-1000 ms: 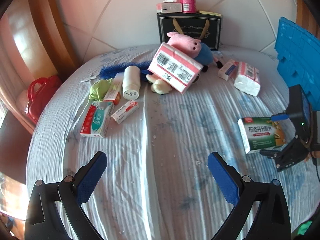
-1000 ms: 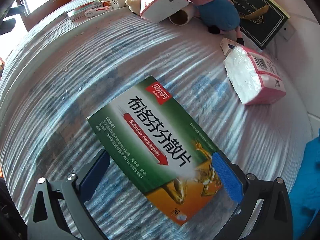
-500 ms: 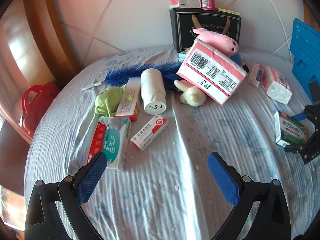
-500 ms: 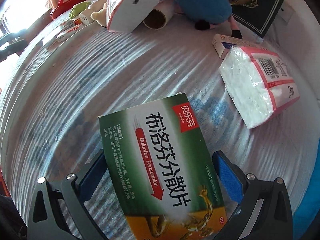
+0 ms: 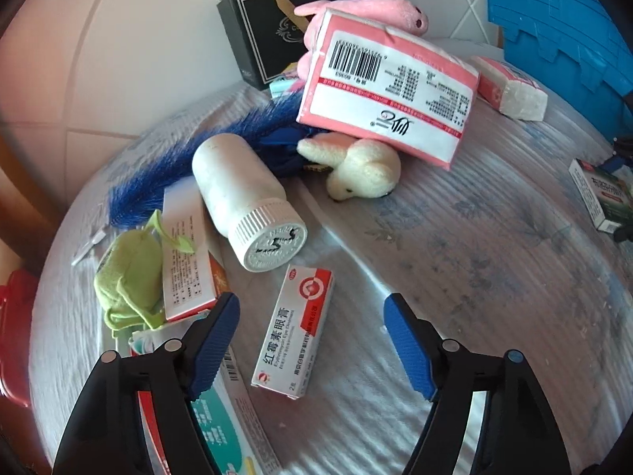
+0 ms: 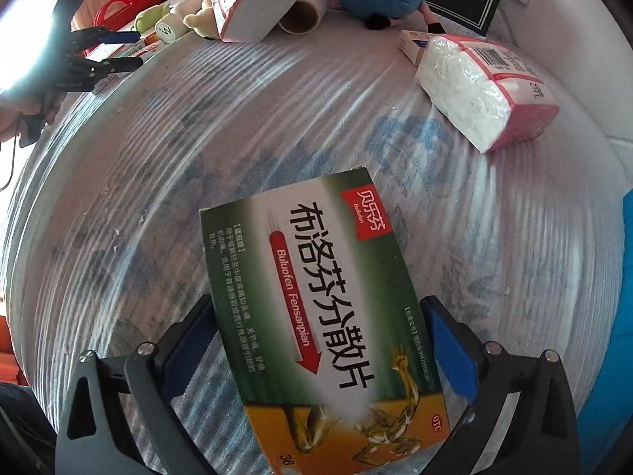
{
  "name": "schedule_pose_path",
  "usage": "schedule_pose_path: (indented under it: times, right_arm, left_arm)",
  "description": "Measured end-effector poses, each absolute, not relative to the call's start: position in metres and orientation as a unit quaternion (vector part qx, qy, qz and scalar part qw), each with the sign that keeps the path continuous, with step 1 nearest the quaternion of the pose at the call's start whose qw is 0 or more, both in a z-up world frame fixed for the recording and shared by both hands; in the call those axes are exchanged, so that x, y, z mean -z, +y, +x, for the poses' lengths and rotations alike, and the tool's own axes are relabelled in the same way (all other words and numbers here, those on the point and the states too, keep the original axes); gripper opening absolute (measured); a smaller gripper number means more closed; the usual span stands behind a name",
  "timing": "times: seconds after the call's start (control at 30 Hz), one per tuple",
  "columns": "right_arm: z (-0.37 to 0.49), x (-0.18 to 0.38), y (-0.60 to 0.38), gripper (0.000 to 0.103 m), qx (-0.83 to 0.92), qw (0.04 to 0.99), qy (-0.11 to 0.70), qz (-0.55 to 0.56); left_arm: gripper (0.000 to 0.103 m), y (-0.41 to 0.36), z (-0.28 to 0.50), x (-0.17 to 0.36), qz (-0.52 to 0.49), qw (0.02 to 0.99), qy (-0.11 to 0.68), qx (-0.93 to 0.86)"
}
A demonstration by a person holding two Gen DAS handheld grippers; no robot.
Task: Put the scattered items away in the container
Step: 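Grasp the green medicine box with the right tool while the left tool grasps the red-white ointment box, then carry both boxes over the blue crate and open both tools to drop them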
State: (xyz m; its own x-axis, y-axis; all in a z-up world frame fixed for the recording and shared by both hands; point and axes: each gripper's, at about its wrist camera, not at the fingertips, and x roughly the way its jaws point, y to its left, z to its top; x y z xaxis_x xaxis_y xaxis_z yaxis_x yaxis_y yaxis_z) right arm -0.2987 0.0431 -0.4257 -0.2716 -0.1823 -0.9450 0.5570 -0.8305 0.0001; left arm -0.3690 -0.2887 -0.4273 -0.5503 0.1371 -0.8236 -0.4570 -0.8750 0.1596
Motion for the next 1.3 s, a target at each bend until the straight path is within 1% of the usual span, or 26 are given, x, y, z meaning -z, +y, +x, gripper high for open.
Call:
schedule_pose_path:
  times: [0.03, 0.07, 0.13, 0.17, 0.2, 0.3, 0.43, 0.57, 0.73, 0.9, 0.97, 1.1, 1.17, 1.3]
  right_arm:
    - [-0.299, 0.426, 0.043, 0.103, 0.78, 0.236, 0.167, 0.556]
    - [-0.3, 0.425, 0.043, 0.103, 0.78, 0.234, 0.164, 0.557]
    - [-0.301, 0.425, 0.042, 0.103, 0.78, 0.232, 0.161, 0.559]
    - [-0.301, 0.425, 0.041, 0.103, 0.779, 0.231, 0.161, 0.56]
    - [-0.301, 0.425, 0.04, 0.103, 0.779, 0.23, 0.162, 0.56]
    - [-0.303, 0.424, 0.039, 0.103, 0.777, 0.225, 0.155, 0.567]
    - [-0.301, 0.422, 0.038, 0.098, 0.777, 0.215, 0.153, 0.571]
    - [-0.296, 0.419, 0.036, 0.097, 0.776, 0.211, 0.152, 0.574]
    - [-0.291, 0.406, 0.035, 0.096, 0.783, 0.199, 0.149, 0.571]
    - [-0.288, 0.381, 0.049, 0.096, 0.797, 0.188, 0.137, 0.557]
    - [-0.249, 0.369, 0.06, 0.096, 0.806, 0.18, 0.131, 0.548]
    - [-0.272, 0.343, 0.05, 0.096, 0.824, 0.166, 0.118, 0.528]
    - [-0.265, 0.328, 0.063, 0.096, 0.833, 0.161, 0.11, 0.518]
    - [-0.266, 0.296, 0.057, 0.096, 0.847, 0.155, 0.097, 0.499]
  left_arm:
    - [0.065, -0.292, -0.37, 0.431, -0.444, 0.179, 0.178, -0.859]
    - [0.063, -0.297, -0.371, 0.433, -0.446, 0.187, 0.168, -0.859]
    - [0.044, -0.304, -0.372, 0.434, -0.448, 0.204, 0.142, -0.858]
    - [0.039, -0.305, -0.371, 0.435, -0.448, 0.211, 0.137, -0.858]
    - [0.025, -0.305, -0.37, 0.435, -0.448, 0.217, 0.134, -0.857]
    - [0.025, -0.306, -0.366, 0.435, -0.452, 0.214, 0.124, -0.857]
    - [0.025, -0.308, -0.36, 0.432, -0.446, 0.194, 0.117, -0.866]
    - [0.025, -0.311, -0.354, 0.417, -0.434, 0.178, 0.095, -0.878]
    - [0.025, -0.308, -0.344, 0.4, -0.426, 0.175, 0.098, -0.882]
    - [0.025, -0.308, -0.334, 0.381, -0.421, 0.164, 0.098, -0.887]
    - [0.025, -0.305, -0.33, 0.37, -0.417, 0.158, 0.096, -0.89]
    - [0.025, -0.302, -0.317, 0.344, -0.407, 0.151, 0.09, -0.897]
    - [0.025, -0.298, -0.312, 0.33, -0.403, 0.147, 0.091, -0.899]
    - [0.025, -0.291, -0.301, 0.299, -0.399, 0.137, 0.089, -0.902]
